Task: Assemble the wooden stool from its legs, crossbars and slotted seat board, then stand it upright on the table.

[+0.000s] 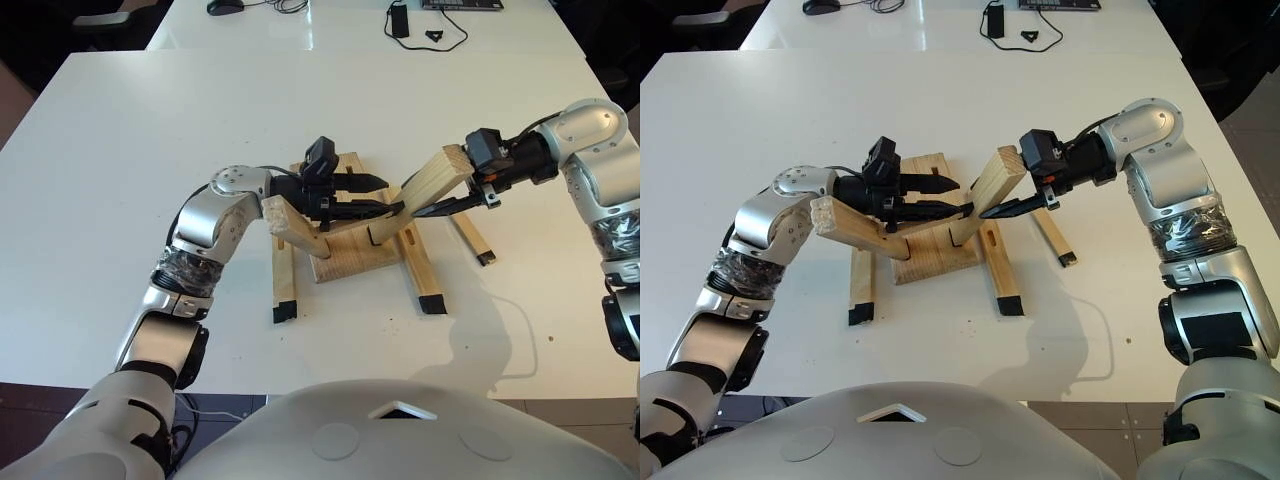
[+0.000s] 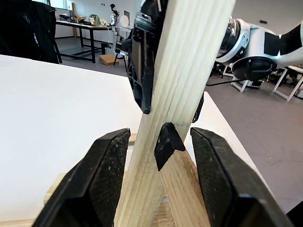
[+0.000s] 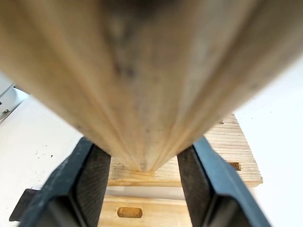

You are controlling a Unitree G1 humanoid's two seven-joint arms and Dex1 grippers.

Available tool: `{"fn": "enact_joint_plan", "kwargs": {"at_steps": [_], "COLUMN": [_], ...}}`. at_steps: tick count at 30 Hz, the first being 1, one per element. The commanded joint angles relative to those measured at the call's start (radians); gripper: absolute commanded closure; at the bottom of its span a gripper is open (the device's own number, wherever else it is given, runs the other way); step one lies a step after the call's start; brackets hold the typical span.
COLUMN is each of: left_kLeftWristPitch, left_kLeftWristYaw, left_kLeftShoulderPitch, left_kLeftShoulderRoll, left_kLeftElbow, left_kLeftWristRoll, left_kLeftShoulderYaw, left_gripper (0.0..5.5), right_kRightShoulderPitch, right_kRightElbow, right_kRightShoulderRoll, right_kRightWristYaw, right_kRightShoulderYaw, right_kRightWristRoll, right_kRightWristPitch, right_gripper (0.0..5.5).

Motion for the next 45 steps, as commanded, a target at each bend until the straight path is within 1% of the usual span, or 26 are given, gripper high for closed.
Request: {"fn": "enact_joint_plan", "kwargs": {"at_steps": [1,3,6,9,11,12,14,15,17,20,23,26,31,38,45], "left_kLeftWristPitch": [0.103,0.100,0.025,-0.049,-0.110,-0.156,-0.171,-0.173,-0.156,-0.136,-0.104,-0.073,-0.077,-0.067,-0.038], "left_kLeftWristYaw": [0.150,0.166,0.096,-0.008,-0.082,-0.120,-0.190,-0.204,-0.175,-0.095,-0.046,-0.018,-0.015,-0.010,0.010], "left_kLeftShoulderPitch": [-0.192,-0.254,-0.205,-0.052,0.086,0.161,0.319,0.370,0.419,0.408,0.374,0.332,0.300,0.266,0.198], "left_kLeftShoulderRoll": [-0.046,0.010,0.203,0.393,0.485,0.521,0.566,0.569,0.534,0.459,0.420,0.381,0.322,0.246,0.165], "left_kLeftElbow": [-0.062,-0.074,-0.077,-0.075,-0.103,-0.130,-0.242,-0.294,-0.392,-0.488,-0.536,-0.557,-0.538,-0.529,-0.523], "left_kLeftWristRoll": [-0.097,-0.081,0.049,0.130,0.169,0.189,0.158,0.142,0.107,0.073,0.031,0.017,0.086,0.114,0.112], "left_kLeftShoulderYaw": [0.160,0.215,0.241,0.279,0.294,0.298,0.319,0.323,0.319,0.298,0.292,0.257,0.138,0.041,0.012], "left_gripper": [3.14,3.14,3.14,3.14,3.14,3.14,3.14,3.14,3.14,3.14,3.14,3.14,3.14,3.14,3.14], "right_kRightShoulderPitch": [0.071,0.080,0.092,0.109,0.123,0.129,0.134,0.133,0.121,0.080,0.055,0.045,0.052,0.050,0.060], "right_kRightElbow": [0.011,0.001,-0.017,-0.037,-0.052,-0.060,-0.070,-0.072,-0.060,-0.004,0.014,0.006,-0.039,-0.060,-0.043], "right_kRightShoulderRoll": [-0.004,-0.006,-0.013,-0.027,-0.040,-0.045,-0.054,-0.058,-0.062,-0.049,-0.037,-0.027,0.015,0.090,0.132], "right_kRightWristYaw": [-0.015,-0.023,-0.031,-0.041,-0.047,-0.049,-0.048,-0.045,-0.033,-0.018,0.001,0.016,0.026,0.022,0.008], "right_kRightShoulderYaw": [0.094,0.092,0.083,0.072,0.065,0.061,0.056,0.055,0.057,0.075,0.089,0.107,0.169,0.243,0.270], "right_kRightWristRoll": [-0.179,-0.177,-0.167,-0.157,-0.153,-0.151,-0.145,-0.144,-0.151,-0.184,-0.188,-0.181,-0.192,-0.209,-0.217], "right_kRightWristPitch": [-0.008,-0.004,0.007,0.017,0.025,0.029,0.042,0.044,0.045,0.029,0.030,0.033,0.043,0.062,0.079], "right_gripper": [3.48,3.48,3.48,3.48,3.48,3.48,3.48,3.48,3.48,3.48,3.48,3.48,3.48,3.48,3.48]}}
